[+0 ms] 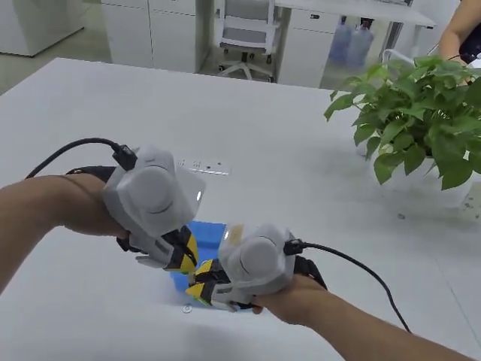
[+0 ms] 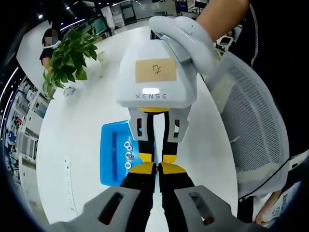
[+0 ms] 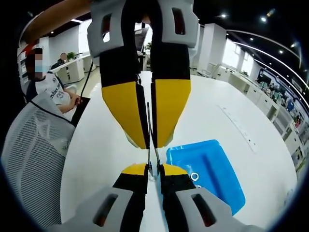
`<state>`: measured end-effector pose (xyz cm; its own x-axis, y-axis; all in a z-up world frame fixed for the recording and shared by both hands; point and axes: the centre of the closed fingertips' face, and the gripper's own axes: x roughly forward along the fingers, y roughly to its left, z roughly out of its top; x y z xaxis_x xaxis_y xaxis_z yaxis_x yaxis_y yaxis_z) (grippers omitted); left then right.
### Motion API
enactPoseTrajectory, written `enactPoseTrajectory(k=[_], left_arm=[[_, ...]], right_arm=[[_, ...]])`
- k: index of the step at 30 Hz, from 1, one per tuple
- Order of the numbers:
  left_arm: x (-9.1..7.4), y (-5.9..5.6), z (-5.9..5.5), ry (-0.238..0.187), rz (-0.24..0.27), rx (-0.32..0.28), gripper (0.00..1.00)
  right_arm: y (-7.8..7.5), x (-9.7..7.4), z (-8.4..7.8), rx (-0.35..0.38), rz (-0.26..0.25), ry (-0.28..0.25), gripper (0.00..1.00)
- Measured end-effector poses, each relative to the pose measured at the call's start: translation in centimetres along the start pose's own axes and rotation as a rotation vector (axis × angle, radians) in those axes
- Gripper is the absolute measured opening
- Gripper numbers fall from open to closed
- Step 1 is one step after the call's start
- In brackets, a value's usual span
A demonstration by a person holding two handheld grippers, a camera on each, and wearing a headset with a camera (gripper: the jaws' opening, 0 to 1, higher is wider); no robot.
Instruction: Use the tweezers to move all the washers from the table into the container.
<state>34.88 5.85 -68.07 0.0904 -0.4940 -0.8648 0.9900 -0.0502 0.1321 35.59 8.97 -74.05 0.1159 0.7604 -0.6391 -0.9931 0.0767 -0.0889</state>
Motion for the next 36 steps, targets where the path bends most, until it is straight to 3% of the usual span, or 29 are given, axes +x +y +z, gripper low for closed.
enactPoseTrajectory(k=[36], left_arm=[[3.1,-1.2,-2.7,0.002,-0.069,-0.058,0.06]], right_arm=[[1.0,3.2,-2.7,0.028,0.053,0.023,0.12]])
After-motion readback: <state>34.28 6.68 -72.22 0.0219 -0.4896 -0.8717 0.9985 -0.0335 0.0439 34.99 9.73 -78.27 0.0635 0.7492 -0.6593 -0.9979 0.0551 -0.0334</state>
